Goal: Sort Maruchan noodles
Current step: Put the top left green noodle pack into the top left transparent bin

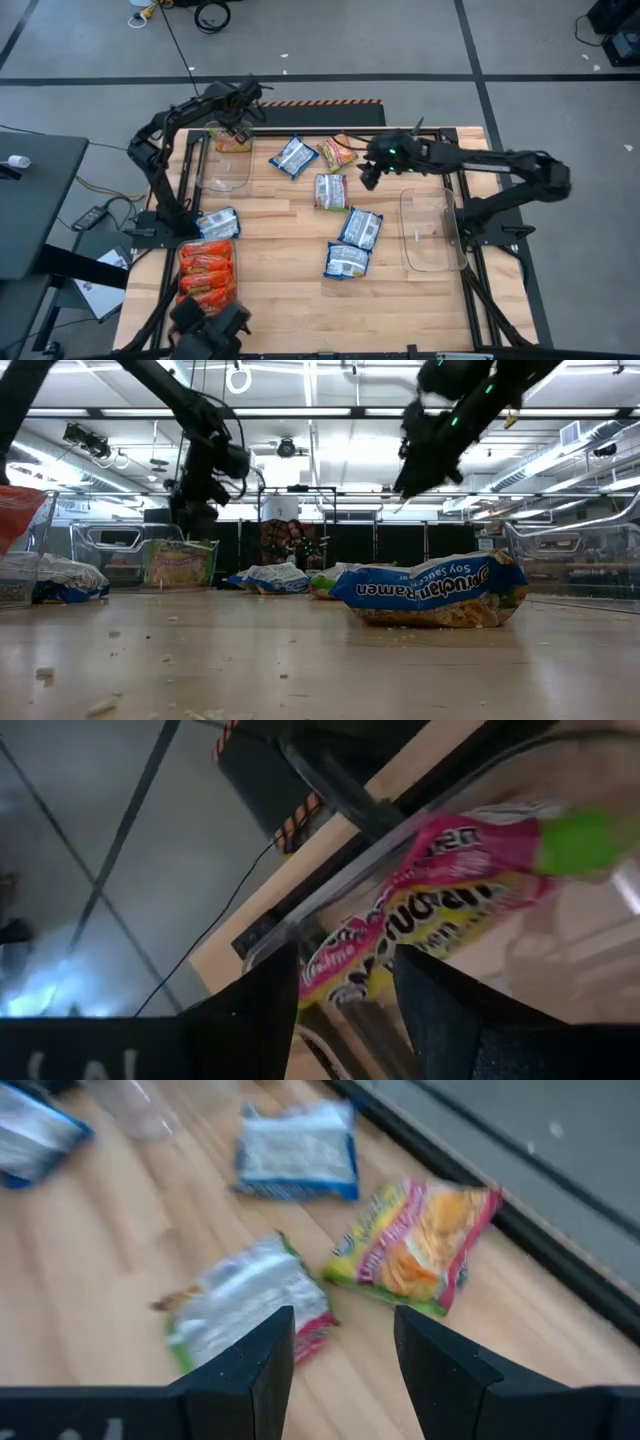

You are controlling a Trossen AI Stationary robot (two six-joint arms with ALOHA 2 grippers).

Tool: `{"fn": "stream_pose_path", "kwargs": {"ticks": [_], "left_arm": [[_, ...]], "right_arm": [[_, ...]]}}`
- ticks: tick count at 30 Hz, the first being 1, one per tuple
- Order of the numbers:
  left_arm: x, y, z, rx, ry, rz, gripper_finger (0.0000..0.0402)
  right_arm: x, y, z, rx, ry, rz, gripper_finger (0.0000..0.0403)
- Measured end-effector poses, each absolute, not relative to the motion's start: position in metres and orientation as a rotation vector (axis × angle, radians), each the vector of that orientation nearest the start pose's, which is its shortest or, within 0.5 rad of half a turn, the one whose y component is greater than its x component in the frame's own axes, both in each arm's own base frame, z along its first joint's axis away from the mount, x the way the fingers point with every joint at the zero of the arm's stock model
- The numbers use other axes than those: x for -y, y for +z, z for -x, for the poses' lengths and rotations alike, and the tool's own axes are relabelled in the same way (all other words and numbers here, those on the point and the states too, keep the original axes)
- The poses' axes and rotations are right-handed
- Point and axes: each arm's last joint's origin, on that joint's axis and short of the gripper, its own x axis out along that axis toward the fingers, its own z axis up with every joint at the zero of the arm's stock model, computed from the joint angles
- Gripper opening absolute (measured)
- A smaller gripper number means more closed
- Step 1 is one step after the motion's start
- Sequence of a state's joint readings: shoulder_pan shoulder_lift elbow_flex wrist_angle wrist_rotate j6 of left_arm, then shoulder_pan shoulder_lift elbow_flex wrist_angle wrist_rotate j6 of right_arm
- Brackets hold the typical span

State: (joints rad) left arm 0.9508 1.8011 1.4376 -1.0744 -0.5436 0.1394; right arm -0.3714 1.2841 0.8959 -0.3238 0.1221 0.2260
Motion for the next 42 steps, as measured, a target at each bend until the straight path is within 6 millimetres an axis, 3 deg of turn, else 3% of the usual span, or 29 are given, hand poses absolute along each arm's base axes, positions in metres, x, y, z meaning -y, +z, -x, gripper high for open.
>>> {"fn": "stream_pose_path", "kwargs": {"ticks": [7, 13, 18, 23, 26, 29, 34, 42], "left_arm": [[-0.265, 0.278, -0.176, -1.414, 1.044, 0.351, 0.0169], [-0.235, 0.319, -0.174, -1.077, 0.867, 0.559, 0.0169], [-0.206, 0.352, -0.185, -0.792, 0.666, 0.647, 0.0169], [-0.170, 0.391, -0.206, -0.500, 0.519, 0.581, 0.0169], [-0.149, 0.413, -0.214, -0.343, 0.431, 0.545, 0.0169], [-0.130, 0.427, -0.218, -0.257, 0.365, 0.523, 0.0169], [-0.105, 0.432, -0.216, -0.271, 0.338, 0.509, 0.0169], [-0.069, 0.432, -0.220, -0.316, 0.336, 0.491, 0.0169]], "right_arm": [[0.151, 0.208, -0.287, -0.662, -0.668, -0.302, 0.0178], [0.202, 0.208, -0.315, -0.753, -0.775, -0.537, 0.0178], [0.242, 0.213, -0.327, -0.754, -0.672, -0.712, 0.0196], [0.241, 0.206, -0.345, -0.852, -0.615, -0.629, 0.0249], [0.231, 0.194, -0.355, -0.928, -0.699, -0.523, 0.0278], [0.224, 0.181, -0.360, -0.984, -0.788, -0.475, 0.0281], [0.221, 0.170, -0.365, -0.976, -0.857, -0.530, 0.0228], [0.220, 0.177, -0.362, -0.920, -0.927, -0.642, 0.0061]]}}
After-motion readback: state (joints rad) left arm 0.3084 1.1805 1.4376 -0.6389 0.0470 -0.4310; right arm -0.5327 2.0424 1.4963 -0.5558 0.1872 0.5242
